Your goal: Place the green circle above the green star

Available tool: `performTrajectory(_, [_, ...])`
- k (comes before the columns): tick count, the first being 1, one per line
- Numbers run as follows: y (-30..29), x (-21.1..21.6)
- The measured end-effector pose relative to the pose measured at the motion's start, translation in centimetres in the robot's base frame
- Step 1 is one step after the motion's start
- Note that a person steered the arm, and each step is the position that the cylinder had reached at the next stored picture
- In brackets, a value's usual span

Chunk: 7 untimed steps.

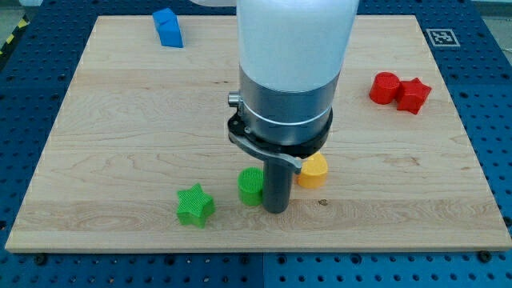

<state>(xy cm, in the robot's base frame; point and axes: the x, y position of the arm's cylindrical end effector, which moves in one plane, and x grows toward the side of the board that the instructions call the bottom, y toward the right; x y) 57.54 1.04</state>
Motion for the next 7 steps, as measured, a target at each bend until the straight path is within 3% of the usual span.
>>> performTrajectory(2, [-4.8,-1.7])
performTrajectory(7, [-3.6,-4.8])
